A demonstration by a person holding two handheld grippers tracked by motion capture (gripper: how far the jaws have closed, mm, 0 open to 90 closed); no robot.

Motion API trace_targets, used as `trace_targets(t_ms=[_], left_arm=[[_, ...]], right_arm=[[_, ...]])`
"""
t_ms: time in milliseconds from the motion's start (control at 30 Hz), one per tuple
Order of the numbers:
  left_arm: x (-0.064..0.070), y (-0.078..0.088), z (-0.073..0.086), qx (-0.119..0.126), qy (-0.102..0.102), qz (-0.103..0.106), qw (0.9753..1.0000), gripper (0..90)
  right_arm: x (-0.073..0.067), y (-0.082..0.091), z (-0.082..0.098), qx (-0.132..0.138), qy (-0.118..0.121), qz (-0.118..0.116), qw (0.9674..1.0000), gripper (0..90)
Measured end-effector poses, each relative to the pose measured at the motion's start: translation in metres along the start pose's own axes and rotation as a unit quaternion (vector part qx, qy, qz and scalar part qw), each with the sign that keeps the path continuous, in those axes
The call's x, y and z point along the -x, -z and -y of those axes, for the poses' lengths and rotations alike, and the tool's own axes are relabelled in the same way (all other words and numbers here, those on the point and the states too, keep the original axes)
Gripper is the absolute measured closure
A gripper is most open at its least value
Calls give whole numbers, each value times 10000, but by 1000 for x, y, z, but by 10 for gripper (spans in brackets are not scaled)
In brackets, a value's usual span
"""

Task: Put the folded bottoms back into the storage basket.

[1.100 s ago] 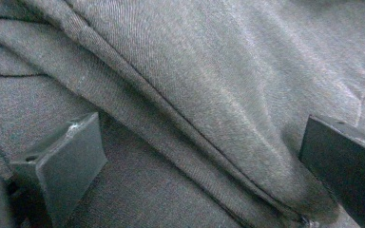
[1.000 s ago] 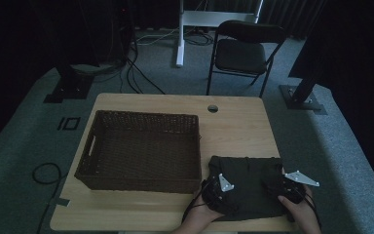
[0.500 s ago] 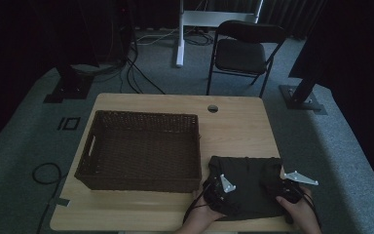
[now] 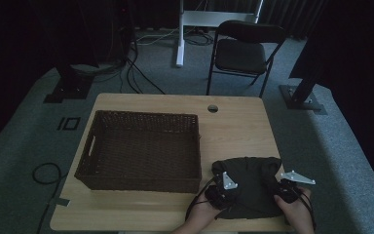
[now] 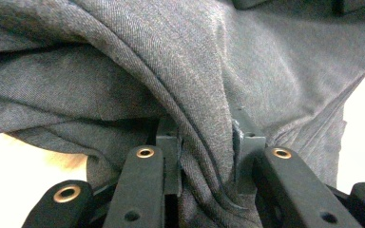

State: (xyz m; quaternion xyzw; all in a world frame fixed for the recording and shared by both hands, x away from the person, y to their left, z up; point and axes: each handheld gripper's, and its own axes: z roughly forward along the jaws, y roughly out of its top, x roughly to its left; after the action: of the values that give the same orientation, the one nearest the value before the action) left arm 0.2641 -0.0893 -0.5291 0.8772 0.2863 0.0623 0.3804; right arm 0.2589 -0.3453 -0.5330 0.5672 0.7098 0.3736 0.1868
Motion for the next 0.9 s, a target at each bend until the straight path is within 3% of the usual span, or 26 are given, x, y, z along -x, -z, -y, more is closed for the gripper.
trace_targets(t_ms=[67,133,467,900], left_arm=[[-1,4,-2,49,12,70,10000,720],[1,8,-5,143,-87,-57,9998,723],[9,33,-25,433,-443,-200,9979,729],[3,71,-54,603,-696,-186,9956,728]], right_arm=[[1,4,-1,91,-81,-66,9999,645],[2,8,-4,188,-169,-134,9996,648],[-2,37,-26,562,-191,-259,9979,649],[-9,65,-57,945,-192,-480,9942,648]])
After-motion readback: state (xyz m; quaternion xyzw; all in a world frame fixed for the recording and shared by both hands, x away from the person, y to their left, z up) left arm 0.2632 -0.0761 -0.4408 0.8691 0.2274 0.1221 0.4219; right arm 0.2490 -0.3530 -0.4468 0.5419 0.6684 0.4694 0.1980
